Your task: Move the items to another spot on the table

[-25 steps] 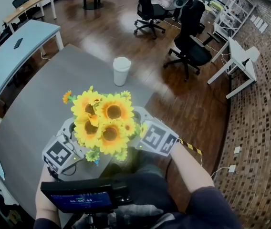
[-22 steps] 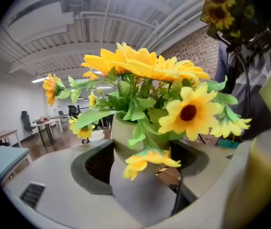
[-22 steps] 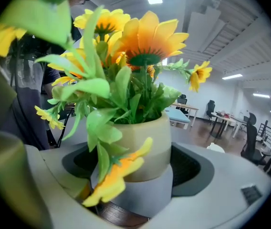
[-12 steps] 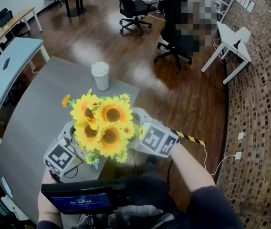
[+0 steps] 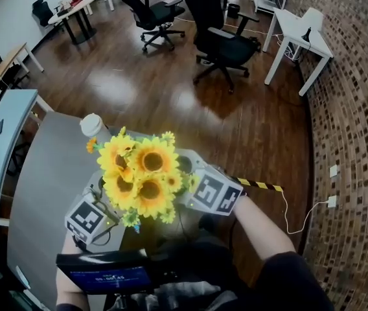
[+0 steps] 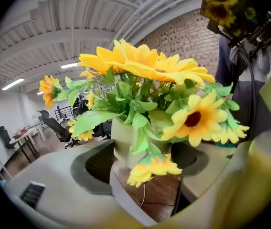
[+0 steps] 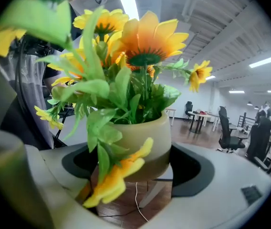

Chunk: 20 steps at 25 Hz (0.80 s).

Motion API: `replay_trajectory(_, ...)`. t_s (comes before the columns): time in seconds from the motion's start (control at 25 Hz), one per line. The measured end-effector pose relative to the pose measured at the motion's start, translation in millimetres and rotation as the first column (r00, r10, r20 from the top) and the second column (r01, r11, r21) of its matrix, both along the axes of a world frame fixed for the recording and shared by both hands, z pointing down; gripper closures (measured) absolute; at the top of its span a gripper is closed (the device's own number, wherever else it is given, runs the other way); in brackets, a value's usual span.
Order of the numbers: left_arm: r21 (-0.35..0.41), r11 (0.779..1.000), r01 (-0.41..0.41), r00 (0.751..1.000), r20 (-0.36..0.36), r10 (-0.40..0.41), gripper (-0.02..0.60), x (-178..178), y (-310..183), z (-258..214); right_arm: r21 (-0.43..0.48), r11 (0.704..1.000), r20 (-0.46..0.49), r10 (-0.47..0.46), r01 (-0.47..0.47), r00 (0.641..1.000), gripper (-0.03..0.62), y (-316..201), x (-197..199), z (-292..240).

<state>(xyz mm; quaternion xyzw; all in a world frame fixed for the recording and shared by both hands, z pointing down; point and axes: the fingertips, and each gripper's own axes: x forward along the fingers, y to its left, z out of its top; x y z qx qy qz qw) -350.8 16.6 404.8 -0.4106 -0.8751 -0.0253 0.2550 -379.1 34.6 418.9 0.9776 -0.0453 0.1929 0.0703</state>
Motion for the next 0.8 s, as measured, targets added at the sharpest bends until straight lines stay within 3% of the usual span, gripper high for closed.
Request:
replay_trajectory(0.44, 0.014, 1.000, -0.019, 1.000, 0.003, 0.019, 0.192, -97.2, 90.4, -11.0, -0.010, 0.999, -0.015, 0.035, -0.035, 0.999, 0.123, 89.2, -97.5, -13.0)
replay_trajectory(0.8, 0.021, 1.000, -0.022, 1.000, -0.002, 0.022, 0.192, -118.8, 123.5, -16.1, -0.010, 1.000, -0.010, 0.024, -0.024, 1.000, 0.121, 122.4, -119.5, -19.9)
